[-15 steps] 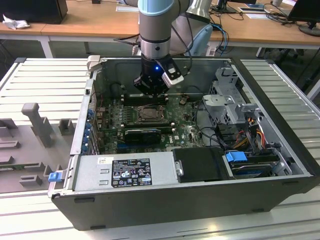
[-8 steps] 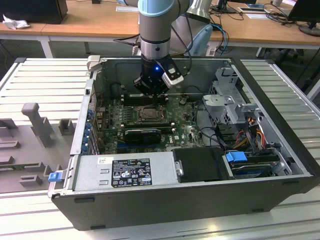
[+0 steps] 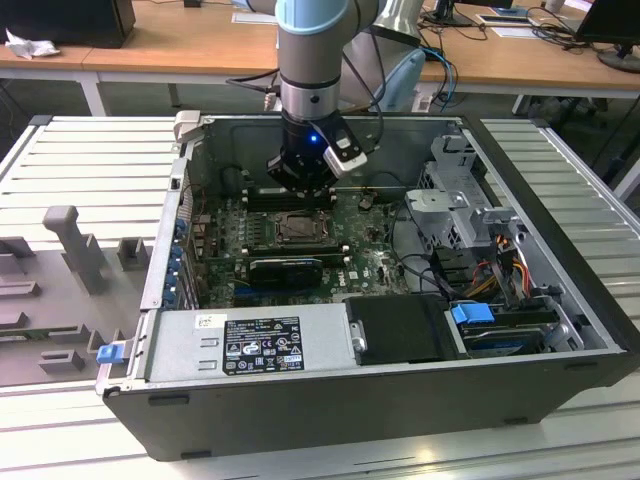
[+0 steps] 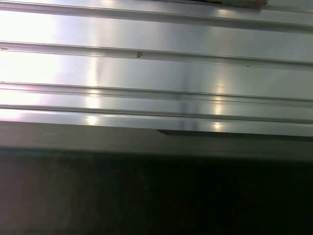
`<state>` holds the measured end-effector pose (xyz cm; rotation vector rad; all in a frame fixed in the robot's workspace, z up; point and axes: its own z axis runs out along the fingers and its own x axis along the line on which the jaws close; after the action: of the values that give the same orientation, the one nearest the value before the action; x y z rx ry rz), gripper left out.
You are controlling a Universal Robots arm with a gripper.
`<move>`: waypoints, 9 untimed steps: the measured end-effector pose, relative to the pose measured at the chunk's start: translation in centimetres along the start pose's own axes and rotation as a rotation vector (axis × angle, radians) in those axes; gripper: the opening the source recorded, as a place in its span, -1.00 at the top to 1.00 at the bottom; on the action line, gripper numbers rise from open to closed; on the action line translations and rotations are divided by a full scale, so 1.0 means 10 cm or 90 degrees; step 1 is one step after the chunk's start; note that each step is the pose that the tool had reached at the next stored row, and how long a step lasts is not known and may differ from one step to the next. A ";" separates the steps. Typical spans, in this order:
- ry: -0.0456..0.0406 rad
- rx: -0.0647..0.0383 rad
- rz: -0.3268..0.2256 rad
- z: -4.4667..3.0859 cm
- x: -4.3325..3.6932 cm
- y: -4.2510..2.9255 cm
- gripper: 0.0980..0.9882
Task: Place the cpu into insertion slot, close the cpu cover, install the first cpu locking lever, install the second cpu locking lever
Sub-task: 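Install the first cpu locking lever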
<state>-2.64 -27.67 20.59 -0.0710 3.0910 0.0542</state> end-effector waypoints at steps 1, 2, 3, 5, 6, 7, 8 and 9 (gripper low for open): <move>0.0001 0.000 0.000 0.009 0.001 0.000 0.98; 0.0001 0.001 0.000 0.015 0.001 0.000 0.98; 0.0002 0.001 0.000 0.017 0.001 0.000 0.98; 0.0005 0.008 -0.001 0.023 0.001 0.000 0.98; 0.0006 0.010 -0.001 0.026 0.001 0.000 0.98; 0.0006 0.010 -0.002 0.030 0.002 -0.001 0.98; 0.0006 0.010 -0.002 0.032 0.002 -0.001 0.98; 0.0005 0.010 -0.002 0.037 0.002 -0.001 0.98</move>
<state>-2.64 -27.67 20.22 -0.0749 3.0916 0.0295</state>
